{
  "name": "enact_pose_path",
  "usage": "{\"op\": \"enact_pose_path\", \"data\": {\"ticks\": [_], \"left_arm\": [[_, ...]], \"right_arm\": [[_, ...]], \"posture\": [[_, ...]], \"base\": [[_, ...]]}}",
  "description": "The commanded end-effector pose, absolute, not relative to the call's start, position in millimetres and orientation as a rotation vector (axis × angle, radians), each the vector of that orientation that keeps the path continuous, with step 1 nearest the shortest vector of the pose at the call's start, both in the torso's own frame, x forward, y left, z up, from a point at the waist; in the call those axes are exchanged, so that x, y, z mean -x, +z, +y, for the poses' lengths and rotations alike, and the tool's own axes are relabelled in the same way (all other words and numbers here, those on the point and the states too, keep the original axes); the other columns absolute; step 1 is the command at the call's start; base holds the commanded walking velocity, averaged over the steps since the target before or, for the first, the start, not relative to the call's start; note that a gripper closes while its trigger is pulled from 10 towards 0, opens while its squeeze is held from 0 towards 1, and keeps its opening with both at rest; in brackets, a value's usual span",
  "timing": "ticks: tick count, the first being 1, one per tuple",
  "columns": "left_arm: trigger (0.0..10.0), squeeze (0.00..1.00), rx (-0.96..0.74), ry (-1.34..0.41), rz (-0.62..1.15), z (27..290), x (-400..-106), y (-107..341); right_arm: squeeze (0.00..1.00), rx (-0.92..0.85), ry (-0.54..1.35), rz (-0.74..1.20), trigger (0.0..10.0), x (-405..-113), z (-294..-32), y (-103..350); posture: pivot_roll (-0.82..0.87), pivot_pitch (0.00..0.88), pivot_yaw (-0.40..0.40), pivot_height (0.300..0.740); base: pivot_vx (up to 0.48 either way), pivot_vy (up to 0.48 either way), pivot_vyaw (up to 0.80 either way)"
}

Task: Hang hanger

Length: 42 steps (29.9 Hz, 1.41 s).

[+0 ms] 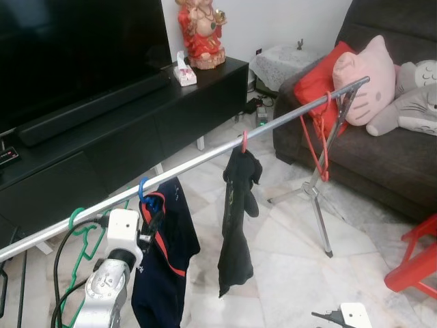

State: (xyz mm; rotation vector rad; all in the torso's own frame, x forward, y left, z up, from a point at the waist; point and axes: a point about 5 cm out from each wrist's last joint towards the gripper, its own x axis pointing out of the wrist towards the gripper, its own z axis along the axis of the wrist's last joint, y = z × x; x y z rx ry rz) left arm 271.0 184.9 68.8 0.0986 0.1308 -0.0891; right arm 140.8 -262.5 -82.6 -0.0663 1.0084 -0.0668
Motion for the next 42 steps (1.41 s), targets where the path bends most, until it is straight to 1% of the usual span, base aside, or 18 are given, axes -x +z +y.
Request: {"op": "enact_pose_path", "data": {"ticks": [1, 6, 17, 18, 19, 22, 23, 42], "left_arm": [[10.0, 0.00, -0.114, -0.095, 0.137, 188, -275, 69], [10.0, 0.00, -0.134, -0.126, 0.181, 189, -285, 63], [10.0, 0.00, -0.167, -0.141, 0.250, 190, -289, 51], [6.5, 0.00, -0.170, -0.137, 0.254, 190, -289, 50], [3.7, 0.00, -0.170, -0.134, 0.255, 190, -290, 49], [3.7, 0.00, -0.167, -0.131, 0.256, 191, -290, 49], [0.0, 0.00, -0.167, -0.133, 0.255, 190, -291, 49], [0.0, 0.00, -0.202, -0.143, 0.253, 190, -294, 47]], "right_arm": [[0.00, 0.050, -0.075, 1.011, 10.0, -140, -261, -84], [0.00, 0.047, -0.080, 1.011, 10.0, -139, -261, -84], [0.00, 0.043, -0.079, 1.012, 10.0, -139, -261, -84], [0.00, 0.043, -0.079, 1.011, 10.0, -139, -261, -84], [0.00, 0.042, -0.079, 1.010, 10.0, -139, -261, -84], [0.00, 0.042, -0.079, 1.010, 10.0, -139, -261, -84], [0.00, 0.042, -0.079, 1.010, 10.0, -139, -261, -84], [0.00, 0.039, -0.079, 1.008, 10.0, -141, -260, -84]], "posture": [[-0.10, 0.000, 0.051, 0.740], [-0.10, 0.000, 0.052, 0.740], [-0.10, 0.000, 0.054, 0.740], [-0.10, 0.000, 0.053, 0.740], [-0.10, 0.000, 0.053, 0.740], [-0.10, 0.000, 0.053, 0.740], [-0.10, 0.000, 0.053, 0.740], [-0.11, 0.000, 0.055, 0.740]], "base": [[0.000, 0.000, 0.00], [0.000, 0.000, 0.00], [0.000, 0.000, 0.00], [0.000, 0.000, 0.00], [0.000, 0.000, 0.00], [0.000, 0.000, 0.00], [0.000, 0.000, 0.00], [0.000, 0.000, 0.00]]}}
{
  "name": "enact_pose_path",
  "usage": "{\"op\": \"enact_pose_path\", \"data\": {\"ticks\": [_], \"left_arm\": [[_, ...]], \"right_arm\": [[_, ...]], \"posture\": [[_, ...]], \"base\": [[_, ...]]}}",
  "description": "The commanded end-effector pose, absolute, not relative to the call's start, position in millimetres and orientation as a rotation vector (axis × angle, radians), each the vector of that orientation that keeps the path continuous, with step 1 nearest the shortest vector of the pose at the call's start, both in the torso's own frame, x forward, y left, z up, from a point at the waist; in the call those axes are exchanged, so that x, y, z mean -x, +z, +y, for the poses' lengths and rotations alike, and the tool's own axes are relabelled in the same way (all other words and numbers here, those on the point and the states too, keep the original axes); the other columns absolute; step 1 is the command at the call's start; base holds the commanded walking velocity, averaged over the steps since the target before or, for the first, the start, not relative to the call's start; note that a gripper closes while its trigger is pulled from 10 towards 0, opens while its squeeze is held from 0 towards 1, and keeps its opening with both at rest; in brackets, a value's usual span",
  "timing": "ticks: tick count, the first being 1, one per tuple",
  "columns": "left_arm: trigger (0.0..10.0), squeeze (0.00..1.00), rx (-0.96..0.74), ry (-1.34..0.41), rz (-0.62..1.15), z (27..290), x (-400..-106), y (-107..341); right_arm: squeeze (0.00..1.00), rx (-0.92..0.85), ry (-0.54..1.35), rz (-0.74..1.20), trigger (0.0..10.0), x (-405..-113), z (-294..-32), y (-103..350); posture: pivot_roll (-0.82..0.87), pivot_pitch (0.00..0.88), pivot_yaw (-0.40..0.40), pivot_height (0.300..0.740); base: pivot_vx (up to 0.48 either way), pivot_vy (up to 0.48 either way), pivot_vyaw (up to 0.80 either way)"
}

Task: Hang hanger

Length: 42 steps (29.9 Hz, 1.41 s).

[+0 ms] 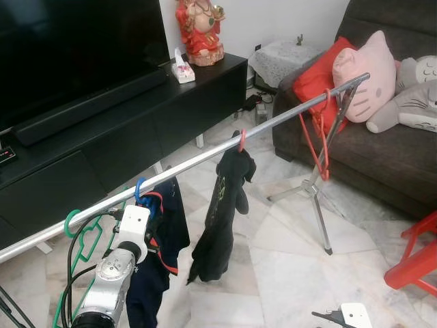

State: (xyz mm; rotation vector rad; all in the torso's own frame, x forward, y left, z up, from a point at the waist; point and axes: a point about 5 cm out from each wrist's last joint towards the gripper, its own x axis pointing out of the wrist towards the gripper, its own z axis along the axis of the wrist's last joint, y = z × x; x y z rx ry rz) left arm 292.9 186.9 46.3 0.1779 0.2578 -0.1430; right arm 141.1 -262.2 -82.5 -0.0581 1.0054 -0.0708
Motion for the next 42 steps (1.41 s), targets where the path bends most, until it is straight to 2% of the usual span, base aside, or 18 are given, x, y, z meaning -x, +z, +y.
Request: {"op": "enact_pose_path", "data": {"ticks": [1, 24, 29, 42], "left_arm": [[0.0, 0.00, -0.202, -0.143, 0.252, 190, -294, 47], [0.0, 0.00, -0.179, -0.113, 0.198, 190, -295, 53], [0.0, 0.00, -0.093, -0.062, 0.043, 193, -284, 71], [0.0, 0.00, -0.079, -0.052, -0.010, 189, -272, 75]], "right_arm": [[0.00, 0.038, -0.079, 1.008, 10.0, -141, -260, -84], [0.00, 0.034, -0.080, 1.000, 10.0, -144, -258, -83], [0.00, 0.036, -0.080, 0.995, 10.0, -146, -258, -82], [0.00, 0.039, -0.078, 0.994, 10.0, -147, -259, -82]], "posture": [[-0.11, 0.000, 0.055, 0.740], [-0.10, 0.000, 0.056, 0.740], [-0.10, 0.000, 0.050, 0.740], [-0.10, 0.000, 0.045, 0.740]], "base": [[0.000, 0.000, 0.00], [0.000, 0.000, 0.00], [0.000, 0.000, 0.00], [0.000, 0.000, 0.00]]}}
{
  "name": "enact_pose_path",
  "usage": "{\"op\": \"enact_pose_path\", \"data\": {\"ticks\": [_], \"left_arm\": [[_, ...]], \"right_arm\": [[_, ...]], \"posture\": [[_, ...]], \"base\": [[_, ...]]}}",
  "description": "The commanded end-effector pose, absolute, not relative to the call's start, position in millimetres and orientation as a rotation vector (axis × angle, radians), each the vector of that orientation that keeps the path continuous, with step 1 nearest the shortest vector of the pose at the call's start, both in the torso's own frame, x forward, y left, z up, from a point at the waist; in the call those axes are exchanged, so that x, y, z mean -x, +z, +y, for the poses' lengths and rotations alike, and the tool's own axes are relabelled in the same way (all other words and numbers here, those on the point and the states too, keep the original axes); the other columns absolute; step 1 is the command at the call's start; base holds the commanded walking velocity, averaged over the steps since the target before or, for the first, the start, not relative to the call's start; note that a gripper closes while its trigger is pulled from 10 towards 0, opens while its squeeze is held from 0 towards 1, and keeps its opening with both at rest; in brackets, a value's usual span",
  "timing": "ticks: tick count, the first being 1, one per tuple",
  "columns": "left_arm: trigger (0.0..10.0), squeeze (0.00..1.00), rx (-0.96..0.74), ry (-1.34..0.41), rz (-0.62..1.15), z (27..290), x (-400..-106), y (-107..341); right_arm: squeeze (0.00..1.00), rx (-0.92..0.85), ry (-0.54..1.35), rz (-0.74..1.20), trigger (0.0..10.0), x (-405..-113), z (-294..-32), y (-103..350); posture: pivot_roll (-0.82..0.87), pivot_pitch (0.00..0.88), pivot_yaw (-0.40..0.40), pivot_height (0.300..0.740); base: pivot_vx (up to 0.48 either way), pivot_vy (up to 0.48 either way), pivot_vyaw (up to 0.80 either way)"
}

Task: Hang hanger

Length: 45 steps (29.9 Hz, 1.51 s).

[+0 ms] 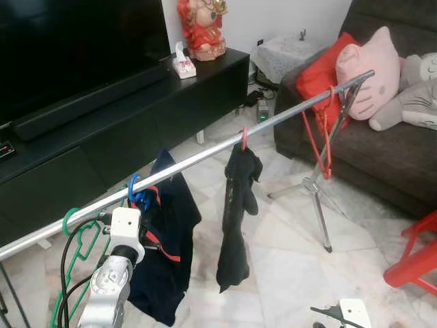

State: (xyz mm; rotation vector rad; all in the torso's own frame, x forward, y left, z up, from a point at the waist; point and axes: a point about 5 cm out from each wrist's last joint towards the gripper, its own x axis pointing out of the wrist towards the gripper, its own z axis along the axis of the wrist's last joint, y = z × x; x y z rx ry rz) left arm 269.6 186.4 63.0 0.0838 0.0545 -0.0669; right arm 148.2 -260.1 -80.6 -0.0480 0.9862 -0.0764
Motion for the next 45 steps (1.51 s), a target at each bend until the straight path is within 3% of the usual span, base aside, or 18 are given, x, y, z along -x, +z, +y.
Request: {"op": "enact_pose_path", "data": {"ticks": [1, 3, 4, 5, 6, 7, 8, 23, 25, 32, 45], "left_arm": [[0.0, 0.00, -0.085, -0.054, -0.009, 190, -266, 75], [0.0, 0.00, -0.109, -0.060, 0.006, 192, -253, 71], [0.6, 0.00, -0.113, -0.063, 0.010, 193, -248, 70], [5.4, 0.00, -0.116, -0.060, 0.021, 195, -242, 68], [8.6, 0.00, -0.119, -0.059, 0.031, 197, -238, 66], [8.6, 0.00, -0.121, -0.058, 0.037, 198, -236, 64], [10.0, 0.00, -0.139, -0.060, 0.057, 200, -230, 60], [10.0, 0.00, -0.154, -0.033, 0.127, 206, -220, 49], [10.0, 0.00, -0.149, 0.006, 0.233, 207, -222, 23], [10.0, 0.00, -0.140, 0.042, 0.257, 214, -223, 17], [10.0, 0.00, -0.130, 0.130, 0.263, 233, -221, 8]], "right_arm": [[0.00, 0.039, -0.079, 0.994, 10.0, -147, -259, -82], [0.00, 0.039, -0.079, 0.993, 10.0, -147, -259, -82], [0.00, 0.039, -0.079, 0.993, 10.0, -148, -259, -81], [0.00, 0.040, -0.077, 0.993, 10.0, -148, -259, -81], [0.00, 0.040, -0.076, 0.992, 10.0, -148, -259, -81], [0.00, 0.040, -0.076, 0.992, 10.0, -149, -258, -81], [0.00, 0.040, -0.072, 0.991, 10.0, -150, -258, -81], [0.00, 0.034, -0.067, 0.979, 10.0, -156, -253, -80], [0.00, 0.027, -0.066, 0.969, 10.0, -163, -247, -79], [0.00, 0.030, -0.064, 0.970, 10.0, -165, -244, -80], [0.00, 0.018, -0.104, 0.997, 10.0, -148, -239, -88]], "posture": [[-0.10, 0.000, 0.044, 0.740], [-0.10, 0.000, 0.043, 0.740], [-0.09, 0.000, 0.042, 0.740], [-0.09, 0.000, 0.041, 0.740], [-0.09, 0.000, 0.040, 0.740], [-0.09, 0.000, 0.040, 0.740], [-0.09, 0.000, 0.040, 0.740], [-0.08, 0.000, 0.035, 0.740], [-0.06, 0.000, 0.028, 0.740], [-0.06, 0.000, 0.021, 0.740], [-0.08, 0.000, 0.037, 0.740]], "base": [[0.000, 0.000, 0.00], [0.000, 0.000, 0.00], [0.000, 0.000, 0.00], [0.000, 0.000, 0.00], [0.000, 0.000, 0.00], [0.000, 0.000, 0.00], [0.000, 0.000, 0.00], [0.000, 0.000, 0.00], [0.000, 0.000, 0.00], [0.000, 0.000, 0.00], [0.000, 0.000, 0.00]]}}
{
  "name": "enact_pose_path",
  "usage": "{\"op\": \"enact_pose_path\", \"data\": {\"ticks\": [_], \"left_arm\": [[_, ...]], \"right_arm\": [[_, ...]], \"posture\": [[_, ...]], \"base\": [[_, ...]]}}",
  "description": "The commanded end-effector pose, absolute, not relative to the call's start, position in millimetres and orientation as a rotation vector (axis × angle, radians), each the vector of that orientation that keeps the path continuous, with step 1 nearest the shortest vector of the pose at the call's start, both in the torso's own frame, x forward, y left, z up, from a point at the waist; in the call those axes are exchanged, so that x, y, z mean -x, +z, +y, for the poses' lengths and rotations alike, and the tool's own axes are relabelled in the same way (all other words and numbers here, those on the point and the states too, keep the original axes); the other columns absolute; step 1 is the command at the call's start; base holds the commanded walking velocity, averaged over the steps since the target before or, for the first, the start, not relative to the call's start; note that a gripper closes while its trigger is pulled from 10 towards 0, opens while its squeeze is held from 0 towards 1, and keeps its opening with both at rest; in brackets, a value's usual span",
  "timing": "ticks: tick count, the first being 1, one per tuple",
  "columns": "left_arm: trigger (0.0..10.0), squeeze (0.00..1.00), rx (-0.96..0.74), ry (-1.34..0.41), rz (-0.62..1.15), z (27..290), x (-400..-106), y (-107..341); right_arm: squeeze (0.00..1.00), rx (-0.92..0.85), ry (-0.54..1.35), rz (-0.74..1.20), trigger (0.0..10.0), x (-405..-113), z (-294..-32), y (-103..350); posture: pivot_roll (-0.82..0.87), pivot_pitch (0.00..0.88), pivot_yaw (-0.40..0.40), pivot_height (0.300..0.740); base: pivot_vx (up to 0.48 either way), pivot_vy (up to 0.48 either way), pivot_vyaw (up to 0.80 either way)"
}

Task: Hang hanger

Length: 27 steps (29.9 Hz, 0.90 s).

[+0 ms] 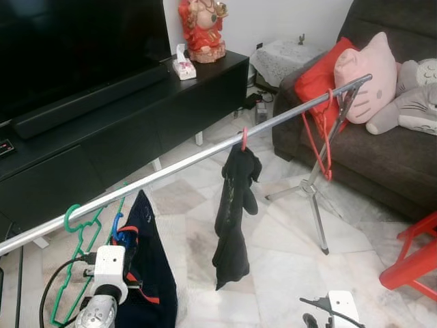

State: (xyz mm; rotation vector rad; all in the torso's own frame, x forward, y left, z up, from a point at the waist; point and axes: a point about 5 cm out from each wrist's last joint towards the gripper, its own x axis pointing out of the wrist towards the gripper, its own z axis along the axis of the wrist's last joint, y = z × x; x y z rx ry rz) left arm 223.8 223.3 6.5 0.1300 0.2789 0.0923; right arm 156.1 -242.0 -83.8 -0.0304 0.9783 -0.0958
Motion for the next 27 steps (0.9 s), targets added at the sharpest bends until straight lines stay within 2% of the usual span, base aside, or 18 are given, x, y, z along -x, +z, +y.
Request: {"op": "enact_pose_path", "data": {"ticks": [1, 4, 9, 18, 21, 27], "left_arm": [[10.0, 0.00, -0.131, 0.132, 0.266, 234, -220, 8], [10.0, 0.00, -0.121, 0.131, 0.275, 236, -217, 5], [10.0, 0.00, -0.119, 0.085, 0.302, 229, -211, -4], [10.0, 0.00, -0.114, 0.087, 0.301, 227, -209, -5], [10.0, 0.00, -0.101, 0.101, 0.302, 228, -203, -9], [10.0, 0.00, -0.080, 0.102, 0.327, 221, -195, -16]], "right_arm": [[0.00, 0.017, -0.106, 1.000, 10.0, -146, -239, -88], [0.00, 0.012, -0.118, 1.006, 10.0, -141, -239, -90], [0.00, -0.002, -0.146, 1.015, 10.0, -131, -240, -93], [0.00, -0.003, -0.153, 1.018, 10.0, -128, -241, -94], [0.00, 0.005, -0.156, 1.053, 10.0, -111, -244, -98], [0.00, 0.011, -0.161, 1.060, 10.0, -105, -248, -98]], "posture": [[-0.08, 0.000, 0.037, 0.740], [-0.12, 0.000, 0.080, 0.740], [-0.13, 0.000, 0.101, 0.740], [-0.13, 0.000, 0.099, 0.740], [-0.10, 0.000, 0.071, 0.740], [-0.09, 0.000, 0.055, 0.740]], "base": [[0.000, 0.000, 0.00], [0.000, 0.000, 0.00], [0.000, 0.000, 0.00], [0.000, 0.000, 0.00], [0.000, 0.000, 0.00], [0.000, 0.000, 0.00]]}}
